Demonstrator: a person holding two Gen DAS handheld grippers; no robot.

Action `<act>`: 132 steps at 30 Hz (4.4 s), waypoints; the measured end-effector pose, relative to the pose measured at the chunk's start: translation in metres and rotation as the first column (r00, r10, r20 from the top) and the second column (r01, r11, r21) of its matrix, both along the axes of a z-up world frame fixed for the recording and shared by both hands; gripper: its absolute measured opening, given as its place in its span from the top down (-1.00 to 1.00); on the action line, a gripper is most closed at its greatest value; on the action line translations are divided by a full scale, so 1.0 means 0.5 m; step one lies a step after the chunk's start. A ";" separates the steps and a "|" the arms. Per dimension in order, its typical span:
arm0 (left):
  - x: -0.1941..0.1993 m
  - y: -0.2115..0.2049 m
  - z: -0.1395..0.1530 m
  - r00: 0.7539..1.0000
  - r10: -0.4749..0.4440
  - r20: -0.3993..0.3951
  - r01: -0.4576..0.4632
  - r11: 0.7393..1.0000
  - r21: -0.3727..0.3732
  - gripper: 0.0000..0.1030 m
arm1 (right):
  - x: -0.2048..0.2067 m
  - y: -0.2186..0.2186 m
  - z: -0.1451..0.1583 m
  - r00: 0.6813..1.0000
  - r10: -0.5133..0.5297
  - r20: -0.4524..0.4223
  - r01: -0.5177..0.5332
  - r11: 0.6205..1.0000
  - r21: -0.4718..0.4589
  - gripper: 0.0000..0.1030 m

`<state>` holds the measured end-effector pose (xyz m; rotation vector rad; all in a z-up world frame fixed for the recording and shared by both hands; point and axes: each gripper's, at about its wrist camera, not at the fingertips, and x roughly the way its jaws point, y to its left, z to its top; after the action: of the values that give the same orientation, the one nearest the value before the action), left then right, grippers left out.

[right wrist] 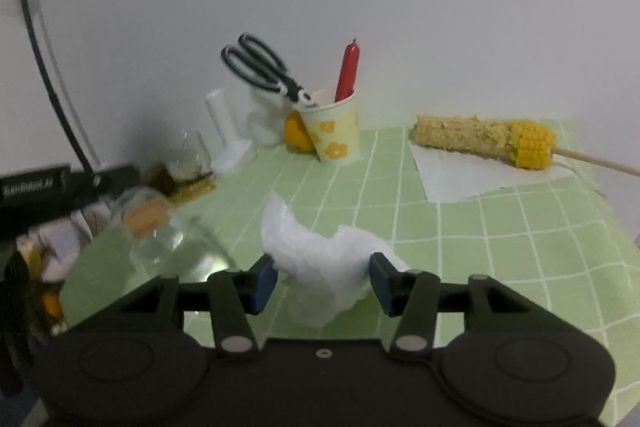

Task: Clean container

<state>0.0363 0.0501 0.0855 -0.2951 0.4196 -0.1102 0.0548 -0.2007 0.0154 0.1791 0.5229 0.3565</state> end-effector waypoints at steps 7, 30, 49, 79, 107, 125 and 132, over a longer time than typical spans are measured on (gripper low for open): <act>0.006 0.004 0.002 1.000 0.002 -0.004 -0.002 1.000 -0.010 0.43 | -0.001 -0.001 0.017 0.996 0.067 0.062 -0.072 0.995 0.068 -0.26; 0.005 0.035 -0.010 0.999 0.039 -0.018 -0.040 0.995 -0.095 0.43 | 0.004 0.042 -0.060 1.000 0.018 -0.023 -0.024 0.964 -0.265 0.55; -0.015 0.114 -0.055 0.990 0.131 -0.055 -0.141 0.953 -0.269 0.40 | 0.073 0.066 -0.125 0.954 0.047 -0.297 0.137 0.810 0.570 0.64; -0.020 0.156 -0.095 0.972 0.209 -0.106 -0.234 0.900 -0.368 0.38 | 0.128 0.107 -0.118 0.962 0.090 -0.257 0.045 0.878 0.476 0.63; 0.008 -0.087 0.004 0.999 -0.036 0.037 0.031 0.992 0.126 0.46 | 0.014 0.003 -0.026 0.995 -0.091 -0.034 0.095 0.989 0.109 0.62; 0.011 -0.141 -0.001 0.995 -0.095 0.041 0.084 0.974 0.209 0.44 | 0.032 0.053 -0.070 0.997 -0.076 0.017 0.077 0.987 -0.141 0.55; 0.015 -0.147 -0.002 0.995 -0.094 0.037 0.083 0.972 0.220 0.41 | 0.021 0.073 -0.077 0.997 -0.051 0.065 0.065 0.972 -0.227 0.50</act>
<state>0.0437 -0.0232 0.0846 -0.0565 0.3939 -0.1567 0.0651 -0.1641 -0.0231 -0.0397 0.4955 0.2410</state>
